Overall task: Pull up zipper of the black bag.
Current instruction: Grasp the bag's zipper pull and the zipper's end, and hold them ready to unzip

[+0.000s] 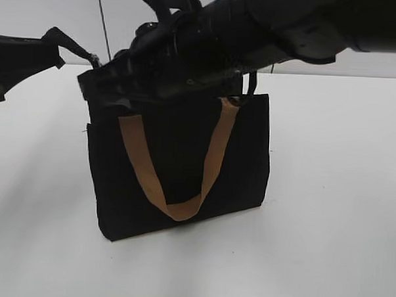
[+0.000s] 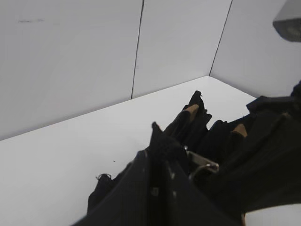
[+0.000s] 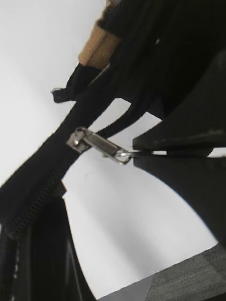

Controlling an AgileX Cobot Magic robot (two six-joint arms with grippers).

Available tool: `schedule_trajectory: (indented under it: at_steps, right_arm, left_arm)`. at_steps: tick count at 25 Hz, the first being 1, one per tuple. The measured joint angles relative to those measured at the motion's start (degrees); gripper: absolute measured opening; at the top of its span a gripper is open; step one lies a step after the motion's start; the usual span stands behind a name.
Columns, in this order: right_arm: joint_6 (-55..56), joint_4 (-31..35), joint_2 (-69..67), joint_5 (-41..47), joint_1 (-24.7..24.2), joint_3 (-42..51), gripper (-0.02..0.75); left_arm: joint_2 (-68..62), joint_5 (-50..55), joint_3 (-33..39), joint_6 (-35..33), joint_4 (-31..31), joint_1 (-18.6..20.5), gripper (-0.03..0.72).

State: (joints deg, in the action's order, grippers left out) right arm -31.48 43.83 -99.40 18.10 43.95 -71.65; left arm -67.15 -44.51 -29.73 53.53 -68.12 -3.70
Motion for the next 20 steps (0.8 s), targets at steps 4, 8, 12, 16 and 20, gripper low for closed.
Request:
schedule_trajectory:
  at_steps: [4,8,12,16,20]
  right_arm:
    - [1.2,0.0,0.6,3.4,-2.2,0.0,-0.001]
    - [1.5,-0.1,0.7,4.9,-3.4,0.0,-0.001]
    - [1.8,-0.1,0.7,6.7,-5.0,0.0,-0.001]
    - [2.3,-0.1,0.8,9.0,-7.4,0.0,-0.001]
    - [3.5,-0.3,0.8,12.0,-10.0,0.0,-0.001]
  left_arm:
    - [0.0,0.0,0.0,0.0,0.0,0.0,0.015]
    - [0.1,0.0,0.0,0.0,0.1,0.0,0.015]
    - [0.7,0.1,0.0,0.0,0.0,0.0,0.015]
    - [2.3,1.8,0.0,0.0,-0.2,0.0,0.015]
    - [3.9,4.0,0.1,0.0,-0.8,0.0,0.015]
